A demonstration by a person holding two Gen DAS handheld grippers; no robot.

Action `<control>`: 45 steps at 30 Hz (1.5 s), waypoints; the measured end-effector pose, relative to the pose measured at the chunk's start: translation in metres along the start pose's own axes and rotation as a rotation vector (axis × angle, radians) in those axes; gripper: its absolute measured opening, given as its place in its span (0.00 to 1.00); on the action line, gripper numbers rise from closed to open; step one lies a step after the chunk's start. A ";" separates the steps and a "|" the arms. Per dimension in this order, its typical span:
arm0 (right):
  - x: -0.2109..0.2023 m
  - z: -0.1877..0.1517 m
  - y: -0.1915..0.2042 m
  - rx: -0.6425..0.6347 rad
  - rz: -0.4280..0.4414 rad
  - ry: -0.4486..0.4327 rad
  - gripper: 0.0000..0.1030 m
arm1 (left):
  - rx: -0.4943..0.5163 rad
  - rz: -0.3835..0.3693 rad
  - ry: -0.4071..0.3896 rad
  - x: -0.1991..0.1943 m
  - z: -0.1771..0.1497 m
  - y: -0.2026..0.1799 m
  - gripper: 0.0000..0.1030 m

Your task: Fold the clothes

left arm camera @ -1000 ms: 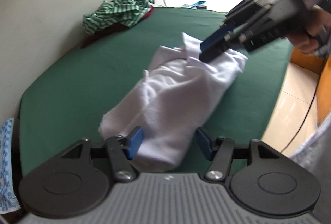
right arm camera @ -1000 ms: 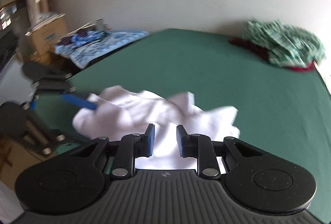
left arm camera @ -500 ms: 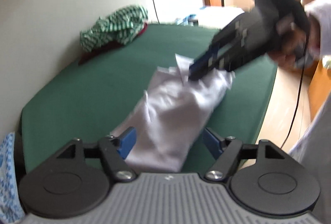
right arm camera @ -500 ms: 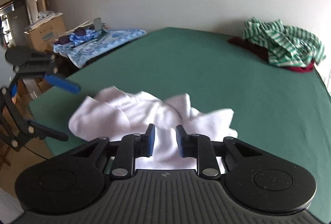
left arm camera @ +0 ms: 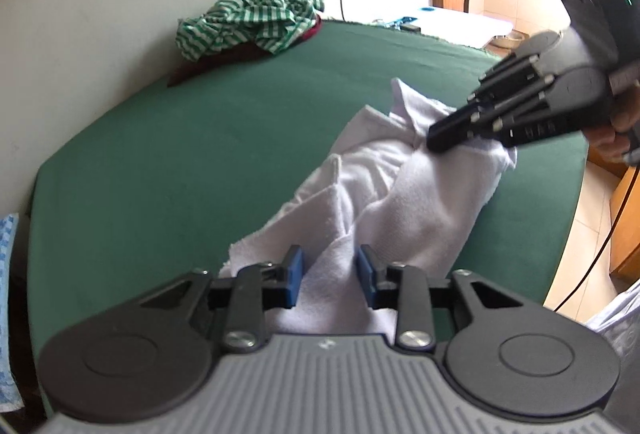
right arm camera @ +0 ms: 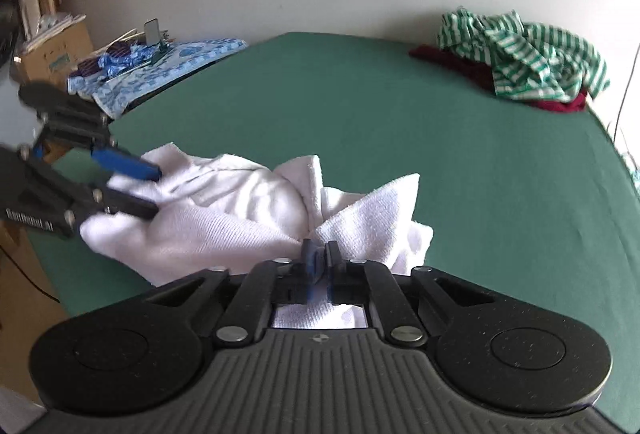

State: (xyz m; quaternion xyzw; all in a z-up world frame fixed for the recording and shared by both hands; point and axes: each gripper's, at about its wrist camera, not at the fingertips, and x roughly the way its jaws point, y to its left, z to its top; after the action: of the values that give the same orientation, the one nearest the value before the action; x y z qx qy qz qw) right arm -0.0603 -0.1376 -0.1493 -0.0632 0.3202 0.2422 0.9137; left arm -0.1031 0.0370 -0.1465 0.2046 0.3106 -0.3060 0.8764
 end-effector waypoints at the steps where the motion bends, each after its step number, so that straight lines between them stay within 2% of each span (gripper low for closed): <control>1: -0.003 0.001 0.001 -0.004 0.001 -0.011 0.14 | 0.008 0.008 -0.021 -0.004 0.004 0.000 0.30; 2: -0.009 0.002 0.000 -0.001 0.008 -0.028 0.20 | 0.018 0.014 -0.033 -0.007 0.005 -0.001 0.30; 4: -0.018 0.004 0.000 -0.001 0.024 -0.060 0.24 | 0.038 0.021 -0.036 -0.009 0.005 -0.003 0.30; 8: -0.015 0.010 0.008 -0.068 0.062 -0.079 0.36 | 0.043 -0.005 0.020 0.003 -0.002 0.000 0.31; 12: 0.008 0.012 0.019 -0.151 0.096 -0.025 0.33 | 0.039 -0.018 0.028 0.006 -0.004 -0.002 0.33; 13: 0.013 0.011 0.020 -0.161 0.109 0.000 0.27 | 0.046 -0.019 0.028 0.006 -0.003 -0.004 0.29; 14: 0.014 0.011 0.021 -0.166 0.120 0.013 0.15 | 0.054 -0.021 0.024 0.006 -0.003 -0.005 0.27; 15: 0.011 0.012 0.020 -0.168 0.123 0.009 0.07 | 0.059 -0.025 0.019 0.003 -0.003 -0.005 0.21; 18: -0.009 0.015 0.016 -0.153 0.124 -0.046 0.03 | 0.077 -0.005 -0.022 -0.009 0.000 -0.005 0.14; 22: -0.020 0.012 0.015 -0.141 0.095 -0.110 0.03 | 0.058 0.065 -0.063 -0.013 0.001 0.000 0.13; 26: 0.004 0.003 0.021 -0.135 0.067 -0.042 0.09 | 0.058 0.065 0.019 0.013 -0.006 0.004 0.13; 28: 0.007 0.001 0.021 -0.143 0.060 -0.032 0.10 | 0.060 0.080 0.034 0.014 -0.009 0.002 0.14; 30: -0.008 0.005 0.019 -0.128 0.060 -0.064 0.22 | 0.048 0.103 0.027 0.009 -0.009 0.001 0.18; 31: -0.015 0.007 0.018 -0.121 0.060 -0.080 0.24 | 0.031 0.118 0.010 0.002 -0.009 0.002 0.23; 33: -0.028 0.007 0.011 -0.070 0.065 -0.114 0.28 | -0.005 0.148 -0.025 -0.012 -0.007 0.003 0.26; 35: -0.028 0.004 0.002 0.005 0.051 -0.101 0.28 | -0.063 0.159 -0.069 -0.022 -0.006 0.003 0.26; 38: -0.015 -0.008 -0.009 0.079 0.013 -0.041 0.22 | -0.150 0.115 -0.101 -0.017 -0.011 -0.003 0.26; 41: -0.010 -0.020 -0.014 0.103 -0.002 -0.033 0.21 | -0.149 0.105 -0.027 0.008 -0.022 -0.006 0.28; 45: -0.012 -0.013 -0.015 0.087 0.004 -0.025 0.22 | -0.165 0.100 -0.020 0.013 -0.027 0.001 0.30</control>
State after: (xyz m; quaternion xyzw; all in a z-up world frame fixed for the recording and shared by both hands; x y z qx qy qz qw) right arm -0.0686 -0.1590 -0.1531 -0.0199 0.3192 0.2307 0.9189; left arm -0.1050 0.0471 -0.1744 0.1437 0.3156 -0.2372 0.9074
